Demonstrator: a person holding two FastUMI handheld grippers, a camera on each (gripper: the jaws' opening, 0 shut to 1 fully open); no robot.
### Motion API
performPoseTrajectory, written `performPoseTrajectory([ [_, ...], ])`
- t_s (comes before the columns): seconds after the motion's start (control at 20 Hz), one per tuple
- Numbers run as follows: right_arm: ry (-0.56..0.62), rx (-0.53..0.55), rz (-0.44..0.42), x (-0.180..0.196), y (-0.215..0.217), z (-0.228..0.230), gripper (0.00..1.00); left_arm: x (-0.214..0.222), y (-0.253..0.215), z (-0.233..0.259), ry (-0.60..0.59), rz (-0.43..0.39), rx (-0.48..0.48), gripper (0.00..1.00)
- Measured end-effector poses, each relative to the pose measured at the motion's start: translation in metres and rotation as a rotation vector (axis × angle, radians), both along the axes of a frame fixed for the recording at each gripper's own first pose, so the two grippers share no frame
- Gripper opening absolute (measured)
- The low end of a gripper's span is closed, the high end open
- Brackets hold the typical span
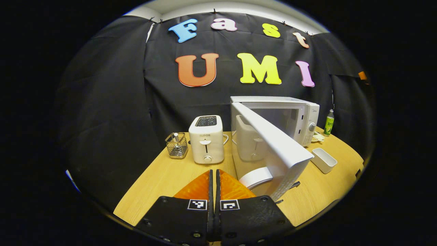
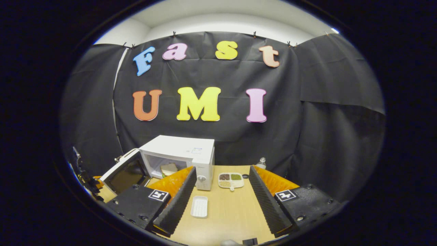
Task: Open the microwave oven with the left hand, put the food in, and close the microwave oven.
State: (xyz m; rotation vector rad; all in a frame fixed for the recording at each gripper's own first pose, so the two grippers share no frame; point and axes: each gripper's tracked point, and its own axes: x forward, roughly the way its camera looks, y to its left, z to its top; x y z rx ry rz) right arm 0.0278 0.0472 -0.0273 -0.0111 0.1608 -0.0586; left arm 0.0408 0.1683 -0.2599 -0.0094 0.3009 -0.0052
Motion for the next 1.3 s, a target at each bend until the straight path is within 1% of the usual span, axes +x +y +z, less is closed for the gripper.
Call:
performPoseTrajectory([
  [0.3, 0.018, 0.013, 0.010, 0.006, -0.006, -0.004, 0.98, 0.003, -0.065, -0.005, 0.009, -0.106, -0.025, 0.00],
  [0.65, 0.028, 0.004, -0.003, 0.010, -0.040, -0.004, 0.99, 0.023, -0.147, 0.001, 0.004, -0.201, -0.050, 0.00],
  [0.9, 0.025, 0.003, 0.004, 0.014, -0.067, -0.003, 0.98, 0.054, -0.191, 0.008, -0.010, -0.248, -0.023, 0.00],
  [1.3, 0.047, 0.001, -0.001, 0.025, -0.110, -0.013, 0.99, 0.114, -0.254, 0.018, -0.027, -0.297, 0.001, 0.00],
])
